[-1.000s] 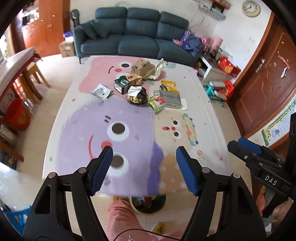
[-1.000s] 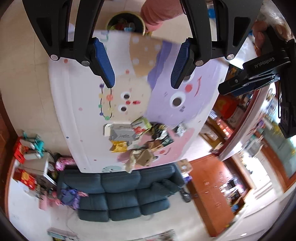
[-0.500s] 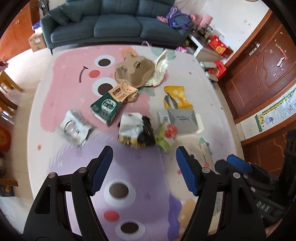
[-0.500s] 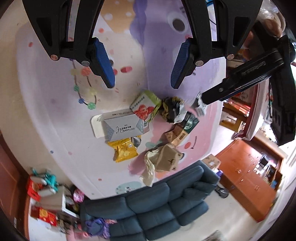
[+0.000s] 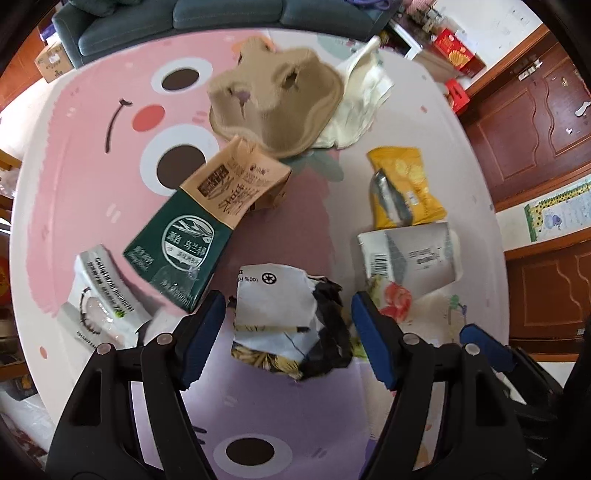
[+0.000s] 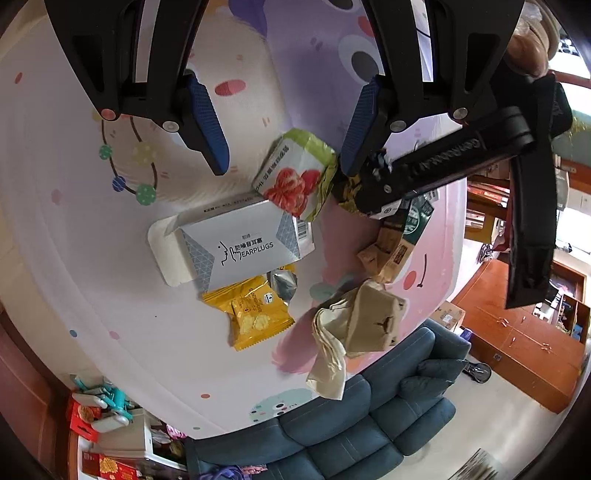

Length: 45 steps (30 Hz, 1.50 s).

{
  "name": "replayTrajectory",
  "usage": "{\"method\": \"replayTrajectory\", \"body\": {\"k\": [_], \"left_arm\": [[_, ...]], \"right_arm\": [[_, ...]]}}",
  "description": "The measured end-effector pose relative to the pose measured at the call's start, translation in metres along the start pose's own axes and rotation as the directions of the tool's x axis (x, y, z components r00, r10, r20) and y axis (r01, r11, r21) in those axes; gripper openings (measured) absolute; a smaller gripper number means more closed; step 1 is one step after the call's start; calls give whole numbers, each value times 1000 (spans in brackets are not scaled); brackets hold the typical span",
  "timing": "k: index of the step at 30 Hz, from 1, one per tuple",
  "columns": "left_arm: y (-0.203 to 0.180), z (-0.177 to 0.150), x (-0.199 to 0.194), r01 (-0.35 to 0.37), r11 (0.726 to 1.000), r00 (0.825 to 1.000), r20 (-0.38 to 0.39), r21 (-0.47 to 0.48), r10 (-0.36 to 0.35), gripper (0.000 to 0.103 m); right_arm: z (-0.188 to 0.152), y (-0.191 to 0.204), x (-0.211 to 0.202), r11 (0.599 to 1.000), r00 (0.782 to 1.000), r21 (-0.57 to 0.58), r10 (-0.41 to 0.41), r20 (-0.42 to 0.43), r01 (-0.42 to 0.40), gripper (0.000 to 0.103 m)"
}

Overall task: Collect trash
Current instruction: 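Grasp the white-black wrapper with the left gripper while the right grasps the red-green snack bag, then lift the white wrapper and red-green snack bag off the table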

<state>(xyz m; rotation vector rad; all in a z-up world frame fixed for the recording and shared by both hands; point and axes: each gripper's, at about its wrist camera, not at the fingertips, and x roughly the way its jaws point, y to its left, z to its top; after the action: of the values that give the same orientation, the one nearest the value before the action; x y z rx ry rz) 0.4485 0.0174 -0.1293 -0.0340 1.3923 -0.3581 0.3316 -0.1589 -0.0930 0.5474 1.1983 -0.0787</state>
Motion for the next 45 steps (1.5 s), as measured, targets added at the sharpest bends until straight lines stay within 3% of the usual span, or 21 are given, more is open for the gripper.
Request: {"method": "replayTrajectory", "body": {"k": [5,9,18,22,27,35,45], "left_arm": [[6,-1,9,35,999,999,-10,0,-35,67],[15,-7,5,60,998,998,5,-1,-60,59],[43,-32,-5,68,997,998,2,-39,-68,59],[42,-35,-6,67,997,998,0,-36,-67,59],[39,-37,-8,60,998,998,-6,-28,-60,59],[17,-49,-7,49,999,999,-18,9,-49,57],[-20,-102,-47,58,997,998,13,46,-58,57]], "right_arm": [[6,1,18,1000,1000,16,-7,-28,7,64],[7,5,35,1000,998,13,-13,-53,14,64],[5,16,71,999,994,-7,-51,-92,51,63],[0,28,75,995,993,-58,-80,-89,75,43],[-9,37,69,994,992,-82,-75,-97,68,31],[-36,31,41,996,993,-85,-36,-117,26,30],[-70,-1,-16,995,991,-95,1,-133,-14,27]]}}
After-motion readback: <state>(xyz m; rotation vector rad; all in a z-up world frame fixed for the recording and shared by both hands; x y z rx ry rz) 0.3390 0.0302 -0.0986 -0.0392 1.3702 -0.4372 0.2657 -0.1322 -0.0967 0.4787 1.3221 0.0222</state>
